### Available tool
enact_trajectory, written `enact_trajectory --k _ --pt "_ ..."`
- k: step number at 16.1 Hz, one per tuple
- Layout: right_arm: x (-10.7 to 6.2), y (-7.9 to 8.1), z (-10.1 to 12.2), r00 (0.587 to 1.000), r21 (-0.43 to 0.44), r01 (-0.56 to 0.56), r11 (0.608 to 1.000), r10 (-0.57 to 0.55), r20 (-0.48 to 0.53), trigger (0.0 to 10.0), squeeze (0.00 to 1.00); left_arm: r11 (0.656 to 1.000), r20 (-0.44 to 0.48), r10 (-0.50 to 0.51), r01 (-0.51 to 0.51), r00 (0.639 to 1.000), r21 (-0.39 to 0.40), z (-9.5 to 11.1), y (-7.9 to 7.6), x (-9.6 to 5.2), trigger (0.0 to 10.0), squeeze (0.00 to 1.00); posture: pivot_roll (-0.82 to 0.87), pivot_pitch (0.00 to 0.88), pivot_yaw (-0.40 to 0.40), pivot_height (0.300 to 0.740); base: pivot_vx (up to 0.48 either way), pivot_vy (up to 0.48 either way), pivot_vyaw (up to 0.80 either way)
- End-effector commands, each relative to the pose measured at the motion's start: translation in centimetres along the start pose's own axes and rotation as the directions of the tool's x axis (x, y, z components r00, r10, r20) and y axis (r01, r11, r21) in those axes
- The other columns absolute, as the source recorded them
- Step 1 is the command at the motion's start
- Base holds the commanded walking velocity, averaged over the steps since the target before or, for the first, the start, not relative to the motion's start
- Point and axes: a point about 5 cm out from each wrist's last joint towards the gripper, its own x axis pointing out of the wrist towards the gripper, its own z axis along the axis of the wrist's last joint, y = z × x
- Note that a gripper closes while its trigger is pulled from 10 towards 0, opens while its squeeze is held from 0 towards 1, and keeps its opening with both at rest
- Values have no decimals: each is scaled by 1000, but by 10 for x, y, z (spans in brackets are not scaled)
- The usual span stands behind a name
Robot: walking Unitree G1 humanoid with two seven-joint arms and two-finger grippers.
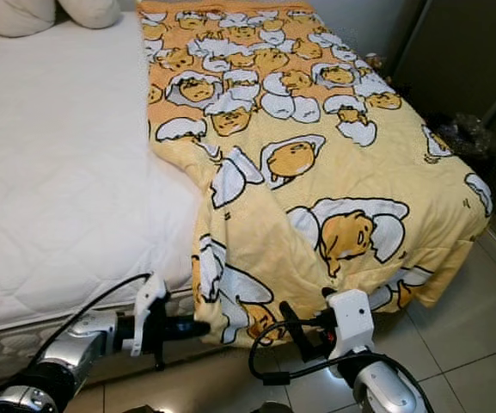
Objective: Clean up the room
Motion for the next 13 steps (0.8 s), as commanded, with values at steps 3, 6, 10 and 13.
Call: enact_trajectory --k 3,6,10,13 --pt "-2 -1 0 1000 5 6 1000 -6 -1 10000 0 999 -4 -45 45 999 6 4 -1 0 0 0 -217 79 -25 728 -466 0 0" --pt "-2 -1 -1 1000 5 6 1000 -6 -4 10000 0 998 -30 -57 57 998 3 3 -2 -1 0 0 -217 77 -25 728 -480 0 0" --pt "-2 -1 0 1000 4 9 1000 -9 -4 10000 0 1000 -29 -17 18 999 26 5 1 -1 0 0 -220 76 -24 728 -335 0 0" --pt "-2 -1 0 1000 3 9 1000 -9 -3 10000 0 995 -43 37 -33 998 95 11 3 8 0 0 -220 76 -23 728 0 0 0"
